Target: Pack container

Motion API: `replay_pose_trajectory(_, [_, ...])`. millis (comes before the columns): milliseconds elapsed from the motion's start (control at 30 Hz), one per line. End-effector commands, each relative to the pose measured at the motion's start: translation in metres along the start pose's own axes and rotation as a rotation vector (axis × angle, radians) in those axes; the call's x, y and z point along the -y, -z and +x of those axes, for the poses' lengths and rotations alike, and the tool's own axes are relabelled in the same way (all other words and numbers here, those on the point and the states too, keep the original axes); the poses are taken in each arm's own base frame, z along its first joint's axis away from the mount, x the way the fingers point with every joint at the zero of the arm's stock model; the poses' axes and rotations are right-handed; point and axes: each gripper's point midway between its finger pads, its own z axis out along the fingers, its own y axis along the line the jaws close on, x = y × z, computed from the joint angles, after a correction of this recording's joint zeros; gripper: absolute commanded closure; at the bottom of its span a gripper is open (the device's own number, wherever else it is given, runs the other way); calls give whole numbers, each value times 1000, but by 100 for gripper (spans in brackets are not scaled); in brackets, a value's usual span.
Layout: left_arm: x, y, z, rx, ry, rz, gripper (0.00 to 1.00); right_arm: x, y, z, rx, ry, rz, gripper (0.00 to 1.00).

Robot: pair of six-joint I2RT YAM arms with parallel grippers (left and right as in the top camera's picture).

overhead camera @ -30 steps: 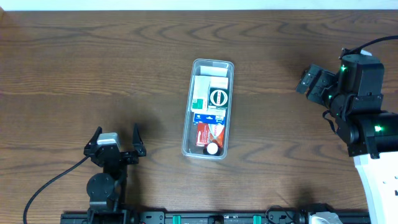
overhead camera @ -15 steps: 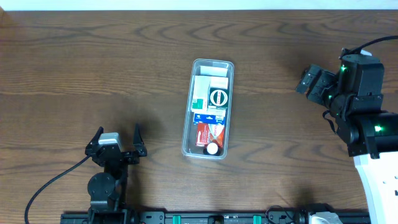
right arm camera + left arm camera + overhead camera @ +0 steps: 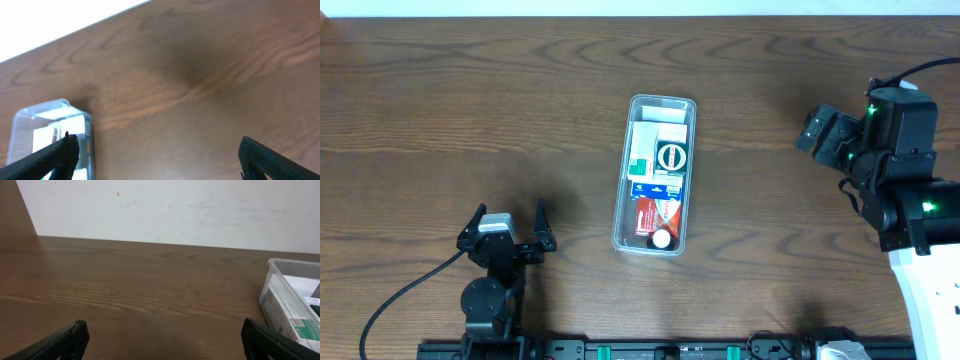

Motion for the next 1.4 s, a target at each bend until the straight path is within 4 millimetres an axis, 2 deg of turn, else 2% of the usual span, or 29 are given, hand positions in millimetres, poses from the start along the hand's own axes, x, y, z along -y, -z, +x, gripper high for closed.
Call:
replay_pose_trajectory(0, [-2,-2,19,-48,-9,-5,2,15,1,-3,17,39,69,1])
replay_pose_trajectory(100, [-2,-2,19,-48,-9,-5,2,17,23,-25,145,139,69,1])
replay_pose_trajectory(233, [-2,-2,19,-48,-9,-5,2,-6,63,-54,395,364,-58,1])
replay_pose_trajectory(300, [-2,-2,19,-48,-9,-5,2,-14,83,-56,500,444,-111,1])
replay_pose_trajectory(367, [-2,-2,19,-48,-9,-5,2,-13,99,-52,588,457,-141,1])
replay_pose_trajectory(467, [-2,-2,19,-48,-9,-5,2,-5,108,-37,677,441,-158,1])
replay_pose_trajectory(733, [-2,-2,19,-48,-9,-5,2,17,94,17,865,401,-199,1])
replay_pose_trajectory(900, [-2,-2,19,-48,-9,-5,2,26,87,37,979,373,-212,1])
replay_pose_trajectory(1133, [-2,-2,19,-48,-9,-5,2,35,58,65,989,370,-211,1])
replay_pose_trajectory(1367, [-2,-2,19,-48,-9,-5,2,43,15,92,888,390,-188,1])
